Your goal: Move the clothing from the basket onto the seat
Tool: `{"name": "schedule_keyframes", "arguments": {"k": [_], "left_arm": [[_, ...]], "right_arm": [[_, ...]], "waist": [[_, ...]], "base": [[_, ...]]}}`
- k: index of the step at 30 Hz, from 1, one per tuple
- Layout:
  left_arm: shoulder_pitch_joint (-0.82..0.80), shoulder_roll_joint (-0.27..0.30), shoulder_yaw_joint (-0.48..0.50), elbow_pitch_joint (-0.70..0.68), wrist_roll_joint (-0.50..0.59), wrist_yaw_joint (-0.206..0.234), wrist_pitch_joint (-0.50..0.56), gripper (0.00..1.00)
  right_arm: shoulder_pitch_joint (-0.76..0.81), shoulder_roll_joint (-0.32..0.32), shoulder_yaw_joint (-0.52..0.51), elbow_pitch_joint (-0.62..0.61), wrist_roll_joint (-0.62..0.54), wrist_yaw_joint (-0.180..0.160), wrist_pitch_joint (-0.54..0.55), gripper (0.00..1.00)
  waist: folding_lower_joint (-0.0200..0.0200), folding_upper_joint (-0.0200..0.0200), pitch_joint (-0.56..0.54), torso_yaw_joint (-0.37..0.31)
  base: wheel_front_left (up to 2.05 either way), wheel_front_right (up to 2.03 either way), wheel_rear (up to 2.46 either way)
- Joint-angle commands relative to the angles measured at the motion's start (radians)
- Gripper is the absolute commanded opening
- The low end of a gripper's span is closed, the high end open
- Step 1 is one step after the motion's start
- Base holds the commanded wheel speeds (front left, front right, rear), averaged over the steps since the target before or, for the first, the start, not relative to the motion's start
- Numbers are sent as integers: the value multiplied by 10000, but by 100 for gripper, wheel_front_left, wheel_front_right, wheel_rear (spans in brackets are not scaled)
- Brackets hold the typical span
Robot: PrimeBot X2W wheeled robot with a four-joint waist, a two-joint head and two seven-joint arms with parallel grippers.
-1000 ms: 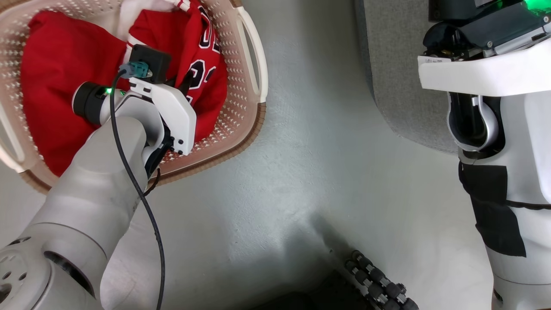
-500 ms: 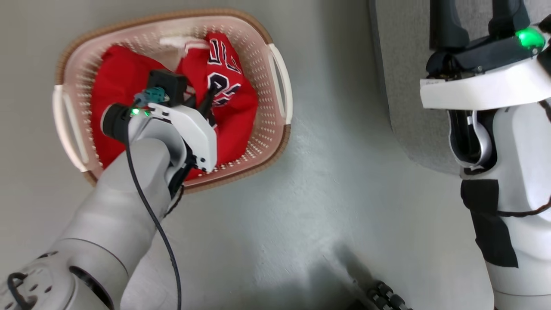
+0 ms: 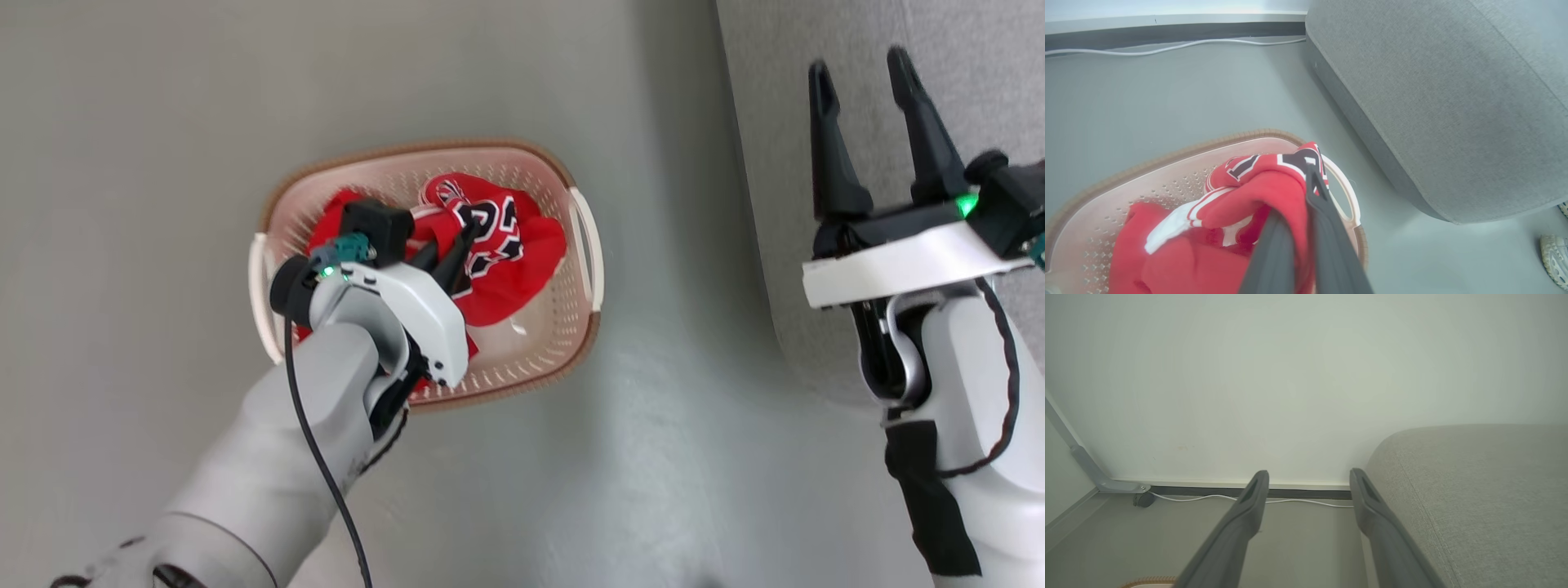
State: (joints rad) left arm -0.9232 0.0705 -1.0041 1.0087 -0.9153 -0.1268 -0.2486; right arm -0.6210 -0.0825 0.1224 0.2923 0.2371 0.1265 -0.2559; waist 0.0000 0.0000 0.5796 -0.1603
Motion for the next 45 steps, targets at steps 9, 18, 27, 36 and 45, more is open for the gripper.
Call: {"name": "schedule_keyframes", "arguments": {"k": [9,18,27,36,45], "left_arm": [[1614,18,1658,-1323,1283,-38,-131,0],[2478,55,2666,-2350,2056,-38,-131,0],[2555,324,3496,-4034,2929,-38,-131,0],[2241,518,3916,-5582,3457,-38,-131,0],[1823,695,3877,-6308,3607,-38,-131,0]], "right_arm": [[1177,-223,-34,400,-116,42,-59,100],[1756,-246,-129,640,-145,42,-59,100],[2178,-250,-103,817,-196,42,-59,100],[2421,-228,64,948,-163,42,-59,100],[2237,-432,1020,997,130,42,-59,100]], "waist": [[0,0,-2394,895],[0,0,-3374,1094],[0,0,-3953,1242],[0,0,-4174,1271],[0,0,-4260,1277]], "base": [[0,0,0],[0,0,0],[0,0,0],[0,0,0],[0,0,0]]}}
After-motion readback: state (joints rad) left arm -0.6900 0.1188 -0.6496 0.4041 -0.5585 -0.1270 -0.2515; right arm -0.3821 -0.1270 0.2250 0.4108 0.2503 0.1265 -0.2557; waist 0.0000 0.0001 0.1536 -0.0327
